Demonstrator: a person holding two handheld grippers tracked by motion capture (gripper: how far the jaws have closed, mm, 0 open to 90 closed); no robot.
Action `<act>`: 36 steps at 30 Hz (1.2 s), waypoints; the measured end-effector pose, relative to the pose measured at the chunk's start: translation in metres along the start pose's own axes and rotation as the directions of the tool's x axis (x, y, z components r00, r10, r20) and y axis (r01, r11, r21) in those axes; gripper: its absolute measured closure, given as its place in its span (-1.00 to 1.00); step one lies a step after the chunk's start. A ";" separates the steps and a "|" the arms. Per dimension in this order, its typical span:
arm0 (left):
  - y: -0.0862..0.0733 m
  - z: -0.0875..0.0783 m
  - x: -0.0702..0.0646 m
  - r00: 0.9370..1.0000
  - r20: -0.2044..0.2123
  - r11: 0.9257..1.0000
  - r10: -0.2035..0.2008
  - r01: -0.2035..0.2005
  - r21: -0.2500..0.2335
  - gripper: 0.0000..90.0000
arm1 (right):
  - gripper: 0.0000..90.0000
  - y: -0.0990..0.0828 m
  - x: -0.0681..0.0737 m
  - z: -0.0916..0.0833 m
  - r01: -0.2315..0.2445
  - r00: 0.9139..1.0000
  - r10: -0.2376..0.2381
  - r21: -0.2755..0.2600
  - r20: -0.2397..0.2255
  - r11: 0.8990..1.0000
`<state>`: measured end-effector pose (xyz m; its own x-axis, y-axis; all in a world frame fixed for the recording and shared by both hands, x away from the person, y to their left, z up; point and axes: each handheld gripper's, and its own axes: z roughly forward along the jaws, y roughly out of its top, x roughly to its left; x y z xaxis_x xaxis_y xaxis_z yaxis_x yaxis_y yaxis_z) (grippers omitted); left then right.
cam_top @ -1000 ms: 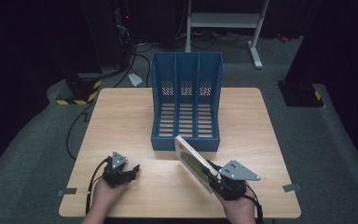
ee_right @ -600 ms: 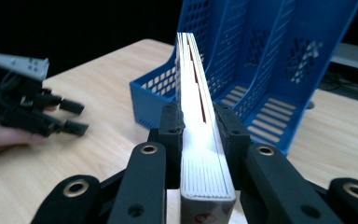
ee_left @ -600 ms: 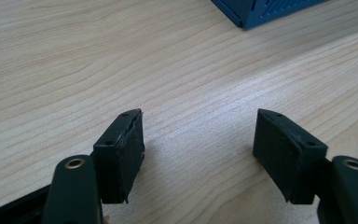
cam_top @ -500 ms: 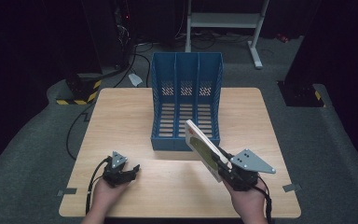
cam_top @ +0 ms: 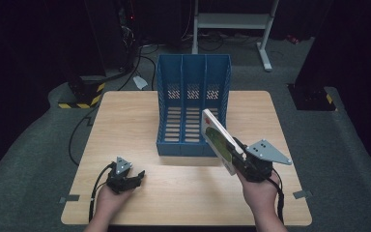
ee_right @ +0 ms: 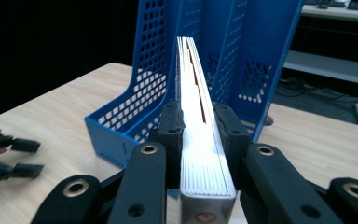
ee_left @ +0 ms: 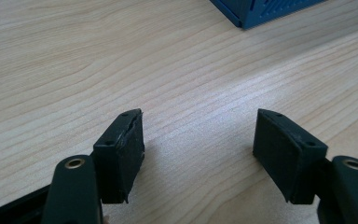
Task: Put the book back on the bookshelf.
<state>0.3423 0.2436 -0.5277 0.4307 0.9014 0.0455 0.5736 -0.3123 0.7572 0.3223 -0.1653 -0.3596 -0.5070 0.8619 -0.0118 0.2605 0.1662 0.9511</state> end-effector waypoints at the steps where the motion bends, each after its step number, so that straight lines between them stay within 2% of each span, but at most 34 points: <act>1: 0.000 0.000 0.000 1.000 0.000 1.000 0.001 -0.001 0.000 -0.26 | 0.68 0.004 -0.002 0.002 -0.003 1.000 0.003 -0.013 0.021 1.000; 6: 0.000 0.000 0.000 1.000 0.004 1.000 -0.001 0.001 0.000 -0.26 | 0.68 0.011 -0.009 0.011 -0.010 0.999 0.010 -0.012 0.049 1.000; 16: 0.000 0.000 0.001 1.000 0.009 1.000 -0.002 0.002 0.002 -0.26 | 0.68 0.025 -0.025 0.045 -0.047 0.990 0.047 -0.001 0.129 0.999; 23: 0.000 0.000 0.001 1.000 0.016 1.000 -0.008 0.008 0.004 -0.26 | 0.68 0.027 -0.029 0.058 -0.056 0.986 0.057 -0.007 0.157 0.998; 26: 0.000 0.000 0.000 1.000 0.008 1.000 0.004 -0.004 0.002 -0.26 | 0.68 0.029 -0.032 0.064 -0.067 0.983 0.067 -0.003 0.169 0.998; 36: 0.000 0.001 0.002 1.000 0.016 1.000 -0.015 0.015 0.007 -0.27 | 0.68 0.035 -0.034 0.087 -0.069 0.976 0.067 0.005 0.209 0.998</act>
<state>0.3438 0.2448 -0.5278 0.4327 0.9012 0.0237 0.5847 -0.3006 0.7535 0.4200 -0.1477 -0.3526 -0.3053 0.9522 -0.0127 0.2988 0.1085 0.9481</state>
